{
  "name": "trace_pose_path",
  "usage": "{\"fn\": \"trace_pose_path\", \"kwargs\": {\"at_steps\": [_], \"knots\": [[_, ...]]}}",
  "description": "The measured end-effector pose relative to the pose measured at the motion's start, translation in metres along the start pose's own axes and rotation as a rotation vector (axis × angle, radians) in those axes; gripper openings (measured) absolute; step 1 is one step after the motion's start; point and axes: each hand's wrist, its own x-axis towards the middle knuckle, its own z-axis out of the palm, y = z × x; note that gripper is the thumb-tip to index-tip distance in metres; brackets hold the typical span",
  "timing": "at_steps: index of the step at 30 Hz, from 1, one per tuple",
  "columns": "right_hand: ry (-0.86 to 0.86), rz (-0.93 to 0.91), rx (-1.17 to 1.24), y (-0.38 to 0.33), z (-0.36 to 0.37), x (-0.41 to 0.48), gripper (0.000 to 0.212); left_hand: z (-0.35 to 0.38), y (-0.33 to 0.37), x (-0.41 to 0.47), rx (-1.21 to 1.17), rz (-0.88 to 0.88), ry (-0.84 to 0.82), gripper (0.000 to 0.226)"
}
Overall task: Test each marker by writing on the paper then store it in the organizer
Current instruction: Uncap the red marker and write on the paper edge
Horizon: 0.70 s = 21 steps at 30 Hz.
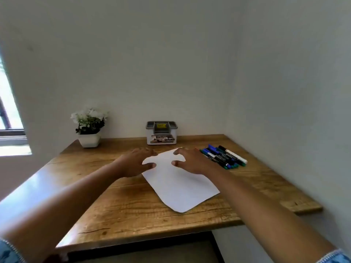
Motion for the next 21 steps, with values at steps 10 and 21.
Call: {"fn": "trace_pose_path", "kwargs": {"at_steps": [10,21], "knots": [[-0.279,-0.055,-0.159,0.023,0.029,0.008,0.068,0.017,-0.046,0.03,-0.228,0.102,-0.303,0.106],[-0.474,-0.233,-0.093,0.052,-0.001,0.014,0.069,0.026,-0.066,0.052,-0.199,0.333,-0.39,0.086]]}}
